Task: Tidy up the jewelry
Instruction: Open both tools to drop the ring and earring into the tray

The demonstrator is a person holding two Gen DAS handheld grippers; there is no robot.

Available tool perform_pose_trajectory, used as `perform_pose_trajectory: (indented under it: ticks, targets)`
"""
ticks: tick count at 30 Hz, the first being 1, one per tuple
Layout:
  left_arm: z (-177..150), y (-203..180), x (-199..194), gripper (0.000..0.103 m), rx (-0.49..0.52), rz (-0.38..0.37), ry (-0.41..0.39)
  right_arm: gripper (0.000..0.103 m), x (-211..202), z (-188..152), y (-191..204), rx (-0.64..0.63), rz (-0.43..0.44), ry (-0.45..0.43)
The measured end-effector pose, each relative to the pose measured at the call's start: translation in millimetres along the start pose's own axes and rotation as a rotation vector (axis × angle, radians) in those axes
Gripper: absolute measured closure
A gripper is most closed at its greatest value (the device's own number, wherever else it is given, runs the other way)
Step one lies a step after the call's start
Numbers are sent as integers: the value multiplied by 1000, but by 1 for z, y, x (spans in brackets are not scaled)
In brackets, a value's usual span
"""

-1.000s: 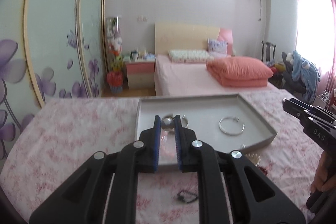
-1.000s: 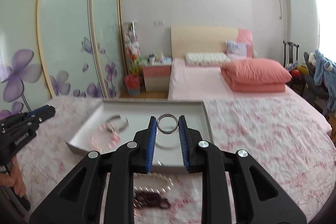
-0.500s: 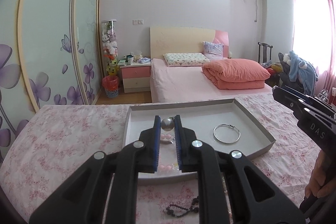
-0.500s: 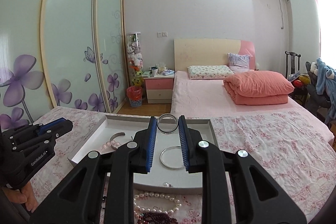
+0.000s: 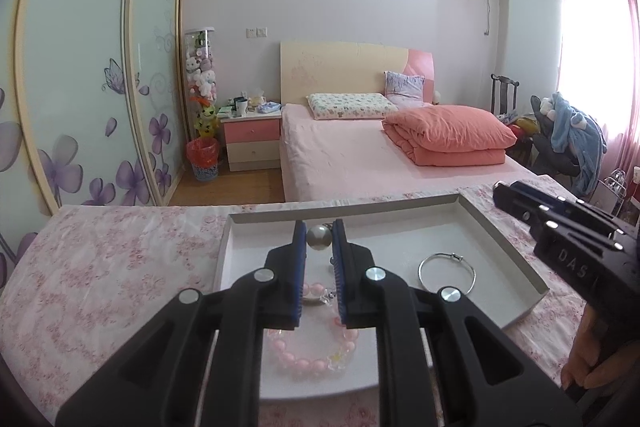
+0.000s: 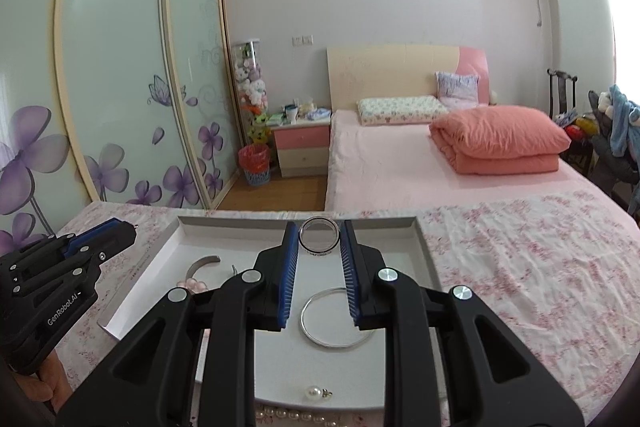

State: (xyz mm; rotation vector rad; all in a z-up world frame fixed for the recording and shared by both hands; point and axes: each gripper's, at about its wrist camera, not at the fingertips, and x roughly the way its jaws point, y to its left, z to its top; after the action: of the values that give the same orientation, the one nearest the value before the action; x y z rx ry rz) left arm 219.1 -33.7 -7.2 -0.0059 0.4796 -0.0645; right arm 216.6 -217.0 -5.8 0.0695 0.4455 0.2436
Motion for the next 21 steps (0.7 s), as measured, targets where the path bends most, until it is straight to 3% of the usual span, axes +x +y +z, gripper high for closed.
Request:
perform_pose_trajectory:
  ticks: [5, 9, 21]
  targets:
    - [0, 3, 17, 88, -22, -6, 31, 80, 13, -2, 0, 10, 9, 33]
    - [-3, 10, 23, 78, -48, -6, 48, 79, 13, -6, -2, 14, 15, 46]
    - [-6, 25, 22, 74, -92, -6, 75, 79, 6, -11, -14, 36, 7, 65]
